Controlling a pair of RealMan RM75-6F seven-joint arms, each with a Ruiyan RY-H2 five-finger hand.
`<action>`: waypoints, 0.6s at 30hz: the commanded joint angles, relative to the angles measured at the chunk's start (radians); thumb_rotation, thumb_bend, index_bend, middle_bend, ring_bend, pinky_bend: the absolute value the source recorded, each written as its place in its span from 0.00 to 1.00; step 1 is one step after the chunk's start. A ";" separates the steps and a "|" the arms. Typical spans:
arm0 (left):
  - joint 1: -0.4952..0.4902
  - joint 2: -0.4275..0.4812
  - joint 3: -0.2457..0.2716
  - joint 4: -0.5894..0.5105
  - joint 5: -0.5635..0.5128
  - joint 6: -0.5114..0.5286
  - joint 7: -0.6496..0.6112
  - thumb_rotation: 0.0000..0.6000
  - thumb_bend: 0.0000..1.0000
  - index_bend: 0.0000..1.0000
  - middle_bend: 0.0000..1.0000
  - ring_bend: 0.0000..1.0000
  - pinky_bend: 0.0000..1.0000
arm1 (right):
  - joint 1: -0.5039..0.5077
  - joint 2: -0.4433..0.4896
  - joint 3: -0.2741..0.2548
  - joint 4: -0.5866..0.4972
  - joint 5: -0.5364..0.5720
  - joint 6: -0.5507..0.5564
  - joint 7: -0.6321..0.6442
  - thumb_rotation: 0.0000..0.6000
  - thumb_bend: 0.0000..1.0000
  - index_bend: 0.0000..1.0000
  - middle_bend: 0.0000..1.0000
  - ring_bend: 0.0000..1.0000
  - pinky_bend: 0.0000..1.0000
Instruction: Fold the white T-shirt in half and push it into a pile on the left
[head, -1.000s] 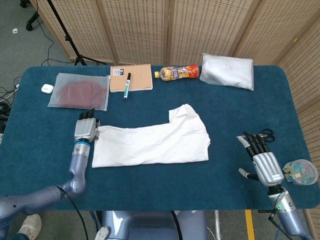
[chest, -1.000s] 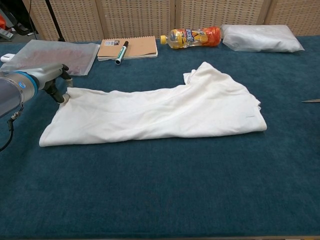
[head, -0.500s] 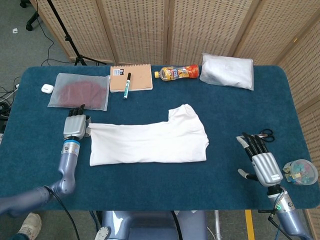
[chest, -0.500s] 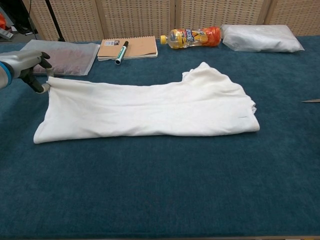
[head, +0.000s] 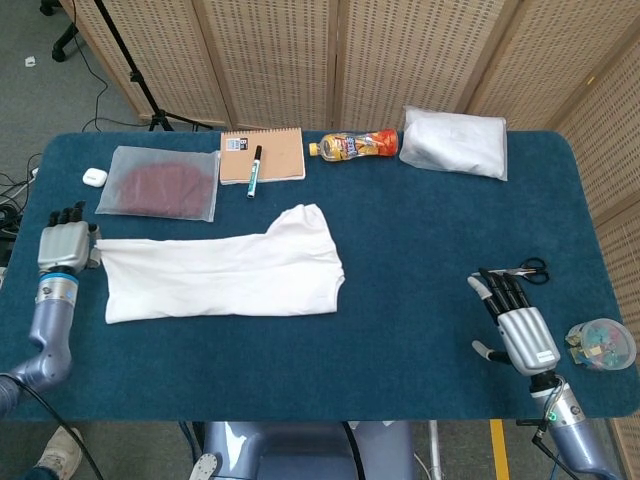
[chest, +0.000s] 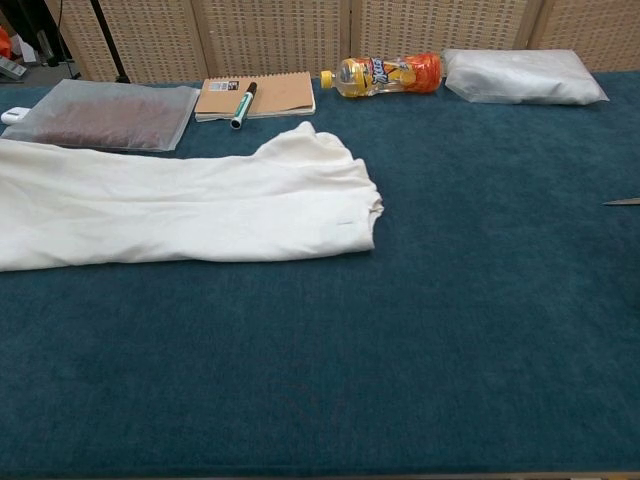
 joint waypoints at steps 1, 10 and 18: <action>0.036 0.018 -0.005 0.135 0.030 -0.121 -0.144 1.00 0.66 0.77 0.00 0.00 0.00 | 0.001 -0.003 0.000 0.001 0.000 -0.004 -0.005 1.00 0.00 0.00 0.00 0.00 0.00; 0.063 0.016 -0.009 0.213 0.127 -0.160 -0.273 1.00 0.67 0.77 0.00 0.00 0.00 | 0.004 -0.005 0.000 0.001 -0.004 -0.007 -0.007 1.00 0.00 0.00 0.00 0.00 0.00; 0.081 0.006 -0.006 0.288 0.121 -0.179 -0.279 1.00 0.67 0.77 0.00 0.00 0.00 | 0.002 0.001 0.002 0.000 -0.003 -0.005 0.000 1.00 0.00 0.00 0.00 0.00 0.00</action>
